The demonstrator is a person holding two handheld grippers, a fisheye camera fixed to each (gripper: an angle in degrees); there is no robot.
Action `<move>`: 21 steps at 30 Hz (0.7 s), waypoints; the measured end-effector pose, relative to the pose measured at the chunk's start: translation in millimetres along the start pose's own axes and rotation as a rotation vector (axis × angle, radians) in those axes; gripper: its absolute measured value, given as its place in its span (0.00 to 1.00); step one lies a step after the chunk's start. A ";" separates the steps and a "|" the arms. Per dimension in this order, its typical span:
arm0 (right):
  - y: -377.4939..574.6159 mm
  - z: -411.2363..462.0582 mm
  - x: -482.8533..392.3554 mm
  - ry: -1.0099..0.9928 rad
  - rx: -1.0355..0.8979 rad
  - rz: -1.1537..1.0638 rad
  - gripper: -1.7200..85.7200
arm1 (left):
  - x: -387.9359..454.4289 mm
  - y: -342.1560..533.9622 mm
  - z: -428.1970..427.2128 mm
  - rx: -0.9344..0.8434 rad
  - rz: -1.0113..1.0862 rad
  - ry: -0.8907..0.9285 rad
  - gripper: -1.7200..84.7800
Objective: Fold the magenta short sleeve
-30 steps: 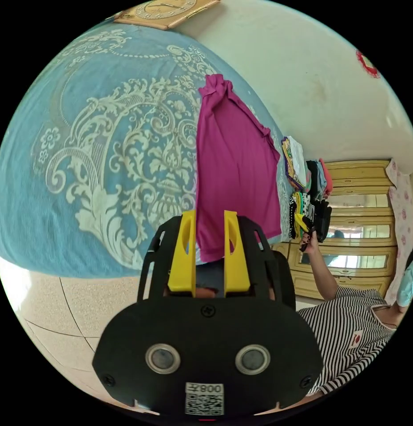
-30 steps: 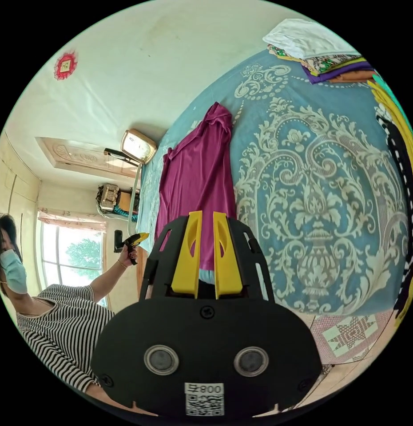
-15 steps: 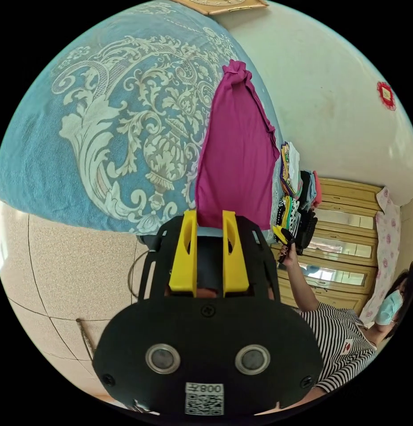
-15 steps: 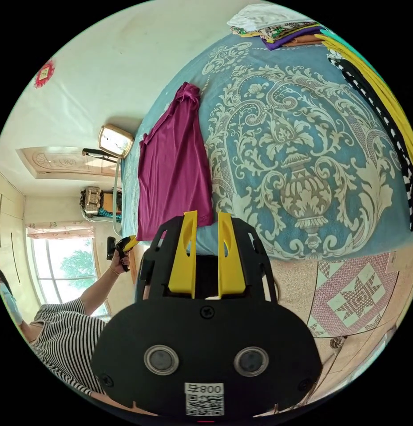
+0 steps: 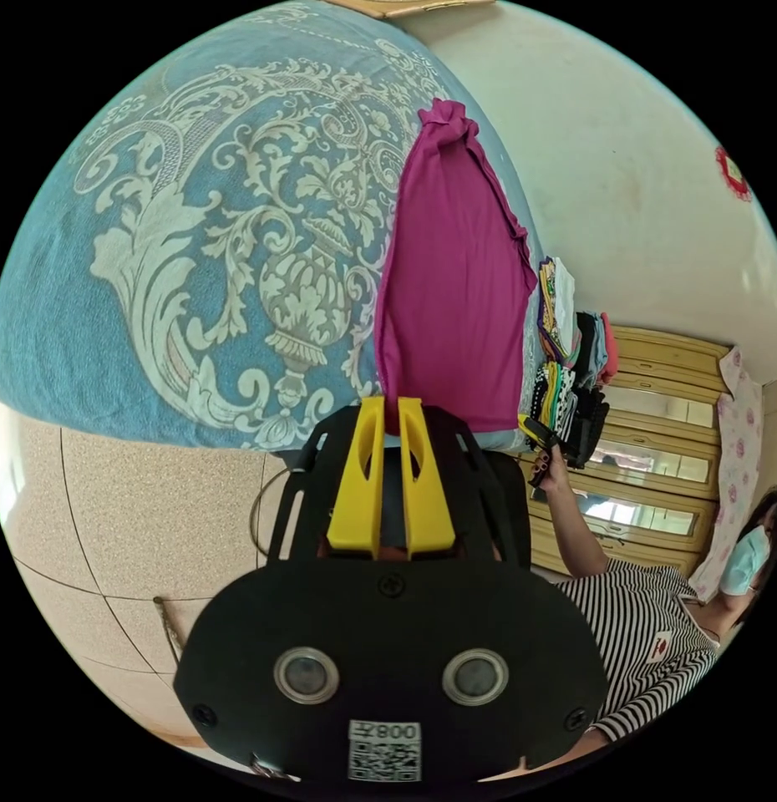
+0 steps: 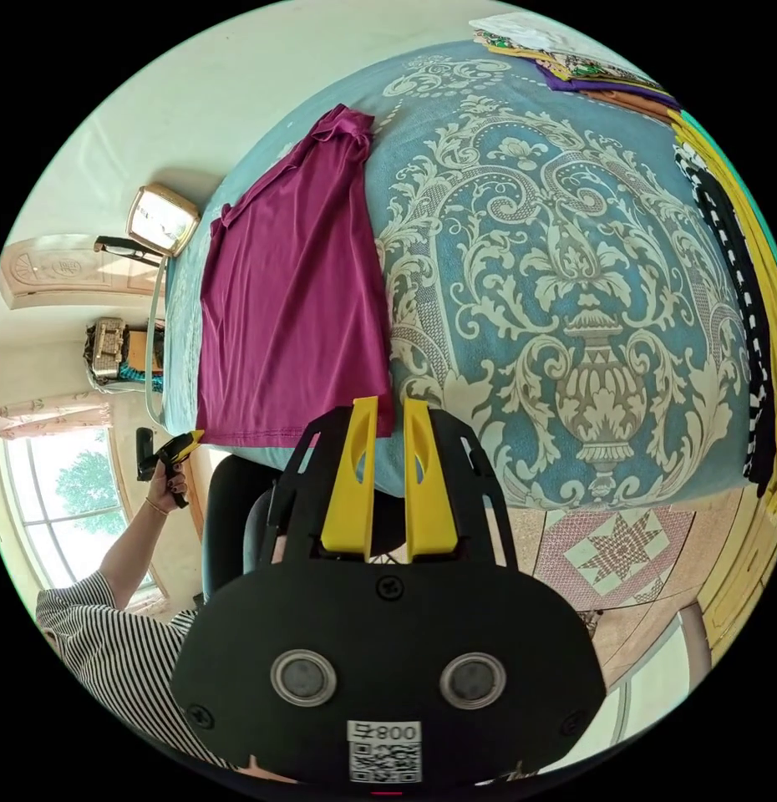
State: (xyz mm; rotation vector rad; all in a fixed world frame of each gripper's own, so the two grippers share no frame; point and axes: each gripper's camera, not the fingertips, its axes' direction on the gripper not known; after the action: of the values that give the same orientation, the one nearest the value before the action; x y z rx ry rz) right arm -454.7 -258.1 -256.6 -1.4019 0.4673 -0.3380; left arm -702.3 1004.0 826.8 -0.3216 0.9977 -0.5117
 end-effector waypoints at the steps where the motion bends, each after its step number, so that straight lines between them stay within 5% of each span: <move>1: 2.3 -0.6 -1.6 0.015 -0.001 -0.004 0.08 | 0.5 2.9 -1.0 -0.001 0.002 -0.002 0.06; 5: 18.0 -7.5 -2.7 0.039 -0.011 -0.013 0.04 | 2.7 25.3 -11.7 -0.006 0.008 0.018 0.05; 13: 14.5 -69.0 25.7 -0.284 0.102 0.030 0.02 | 41.7 9.5 -75.8 0.143 0.075 0.186 0.05; 21: -72.6 -326.4 -48.5 -0.380 0.489 -0.230 0.02 | 233.3 -25.5 -273.0 0.520 0.456 0.209 0.04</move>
State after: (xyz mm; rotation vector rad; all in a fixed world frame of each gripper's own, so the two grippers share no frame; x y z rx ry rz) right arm -657.3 -524.9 -212.7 -1.0062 -0.0909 -0.3341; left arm -841.1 848.1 533.5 0.4248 1.0591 -0.3723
